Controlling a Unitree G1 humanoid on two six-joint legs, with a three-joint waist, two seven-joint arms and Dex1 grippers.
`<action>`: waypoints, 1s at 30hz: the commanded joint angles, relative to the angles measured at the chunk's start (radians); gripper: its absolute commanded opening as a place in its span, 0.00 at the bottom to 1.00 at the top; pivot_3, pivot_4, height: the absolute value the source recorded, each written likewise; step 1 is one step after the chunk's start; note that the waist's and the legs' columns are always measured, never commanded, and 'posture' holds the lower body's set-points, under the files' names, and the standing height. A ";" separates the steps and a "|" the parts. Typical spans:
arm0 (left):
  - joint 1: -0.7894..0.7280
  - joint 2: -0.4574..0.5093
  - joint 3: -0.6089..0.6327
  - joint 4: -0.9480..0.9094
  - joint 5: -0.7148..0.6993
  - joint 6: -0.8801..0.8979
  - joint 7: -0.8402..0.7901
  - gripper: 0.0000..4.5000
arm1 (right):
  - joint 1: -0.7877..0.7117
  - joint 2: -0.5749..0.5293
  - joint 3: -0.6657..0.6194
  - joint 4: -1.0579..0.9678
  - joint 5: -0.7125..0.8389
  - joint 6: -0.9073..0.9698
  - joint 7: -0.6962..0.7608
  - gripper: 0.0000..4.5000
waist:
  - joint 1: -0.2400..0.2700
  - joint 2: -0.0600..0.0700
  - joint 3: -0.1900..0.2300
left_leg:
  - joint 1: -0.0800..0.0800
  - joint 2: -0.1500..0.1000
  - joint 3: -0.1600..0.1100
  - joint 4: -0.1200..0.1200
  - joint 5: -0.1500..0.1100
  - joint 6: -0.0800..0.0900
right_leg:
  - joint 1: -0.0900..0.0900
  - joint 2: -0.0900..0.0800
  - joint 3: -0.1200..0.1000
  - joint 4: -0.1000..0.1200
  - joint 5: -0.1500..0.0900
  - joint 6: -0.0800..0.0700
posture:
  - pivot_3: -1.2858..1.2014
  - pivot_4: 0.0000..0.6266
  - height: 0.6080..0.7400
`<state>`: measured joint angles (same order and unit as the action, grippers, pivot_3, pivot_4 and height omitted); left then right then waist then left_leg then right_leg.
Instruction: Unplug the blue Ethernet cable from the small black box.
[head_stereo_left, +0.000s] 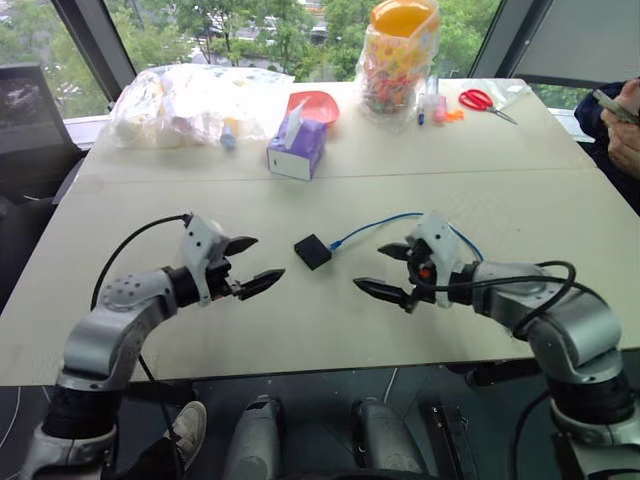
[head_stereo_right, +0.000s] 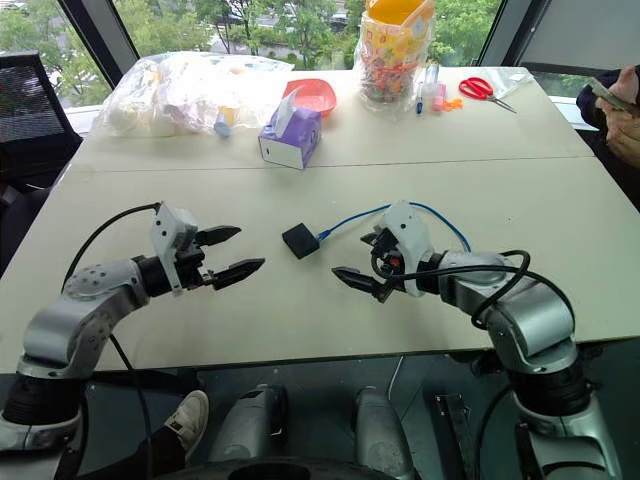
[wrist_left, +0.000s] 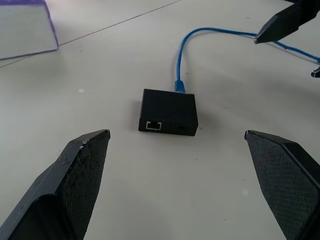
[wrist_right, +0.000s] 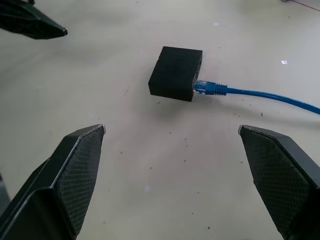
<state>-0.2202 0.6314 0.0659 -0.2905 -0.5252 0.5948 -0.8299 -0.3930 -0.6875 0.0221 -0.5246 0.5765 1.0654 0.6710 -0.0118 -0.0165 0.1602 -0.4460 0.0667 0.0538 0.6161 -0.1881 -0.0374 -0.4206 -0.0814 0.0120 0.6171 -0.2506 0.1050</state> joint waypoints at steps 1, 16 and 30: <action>-0.013 0.011 0.040 -0.019 -0.069 0.022 -0.039 1.00 | -0.044 -0.041 -0.020 -0.027 0.031 -0.007 0.044 1.00 | 0.000 0.000 0.000 | 0.000 0.000 0.000 0.000 0.000 0.000 | 0.000 0.000 0.000 0.000 0.000 0.000 | 0.52 0.24 0.96; -0.034 0.085 0.005 -0.012 -0.064 0.052 -0.089 1.00 | -0.230 -0.225 0.134 0.132 -0.076 -0.152 0.268 1.00 | -0.001 -0.002 0.002 | 0.000 0.000 0.000 0.000 0.000 0.000 | 0.000 0.000 0.000 0.000 0.000 0.000 | 0.52 0.24 0.96; -0.037 0.075 0.005 -0.035 -0.064 0.050 -0.070 1.00 | -0.632 -0.020 0.452 0.854 -0.405 -0.556 0.595 1.00 | -0.004 -0.002 0.003 | -0.001 0.000 0.002 0.001 0.000 0.000 | -0.003 0.001 0.001 0.003 0.000 0.000 | 0.52 0.24 0.96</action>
<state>-0.2472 0.7044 0.0557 -0.2892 -0.5887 0.6599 -0.9076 -0.9559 -0.7449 0.4559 0.2095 0.2254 0.5901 1.2289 -0.0156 -0.0183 0.1629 -0.4464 0.0666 0.0557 0.6169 -0.1879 -0.0372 -0.4231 -0.0806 0.0131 0.6201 -0.2504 0.1055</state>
